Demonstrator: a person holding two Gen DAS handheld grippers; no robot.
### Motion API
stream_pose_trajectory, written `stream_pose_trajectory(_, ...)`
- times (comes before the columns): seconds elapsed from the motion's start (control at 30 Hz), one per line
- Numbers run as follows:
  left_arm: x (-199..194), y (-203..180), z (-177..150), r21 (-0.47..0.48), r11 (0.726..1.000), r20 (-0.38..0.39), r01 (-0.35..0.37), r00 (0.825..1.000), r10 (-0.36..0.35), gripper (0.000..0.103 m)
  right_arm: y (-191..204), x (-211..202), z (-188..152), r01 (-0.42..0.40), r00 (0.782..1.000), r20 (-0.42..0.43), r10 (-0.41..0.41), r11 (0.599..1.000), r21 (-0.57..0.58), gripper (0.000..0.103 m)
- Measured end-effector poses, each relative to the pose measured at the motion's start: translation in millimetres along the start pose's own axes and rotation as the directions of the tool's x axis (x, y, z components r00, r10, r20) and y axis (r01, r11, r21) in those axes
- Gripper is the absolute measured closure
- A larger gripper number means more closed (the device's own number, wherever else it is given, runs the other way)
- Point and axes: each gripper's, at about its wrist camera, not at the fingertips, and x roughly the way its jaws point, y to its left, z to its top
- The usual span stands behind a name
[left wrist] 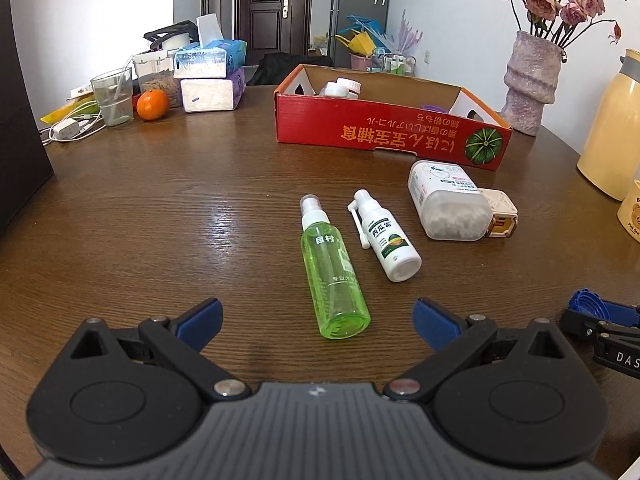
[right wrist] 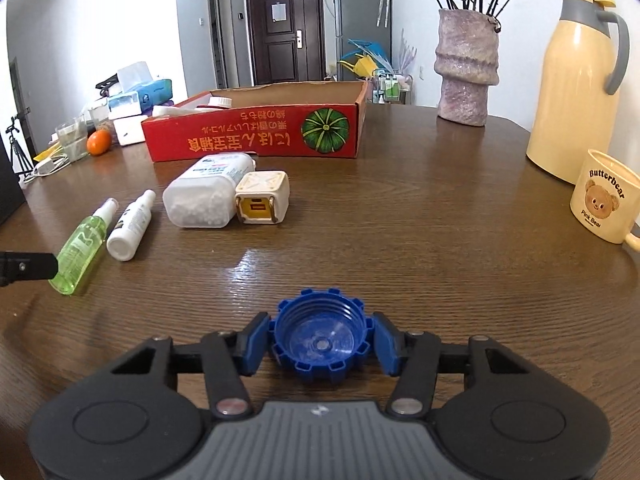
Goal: Organize rigid objects
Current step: 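Grasp the blue cap with the right tool while the left tool grasps the green spray bottle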
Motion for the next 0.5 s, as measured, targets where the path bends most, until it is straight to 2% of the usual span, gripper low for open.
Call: stream_pose_trajectory(0.5,16,-2,8,-0.004,1.000,-0.018,-0.017,1.000,0.017,0.000,-6,-7,10,-0.009,0.998,0.066,0.007,0.999,0.039,0.050)
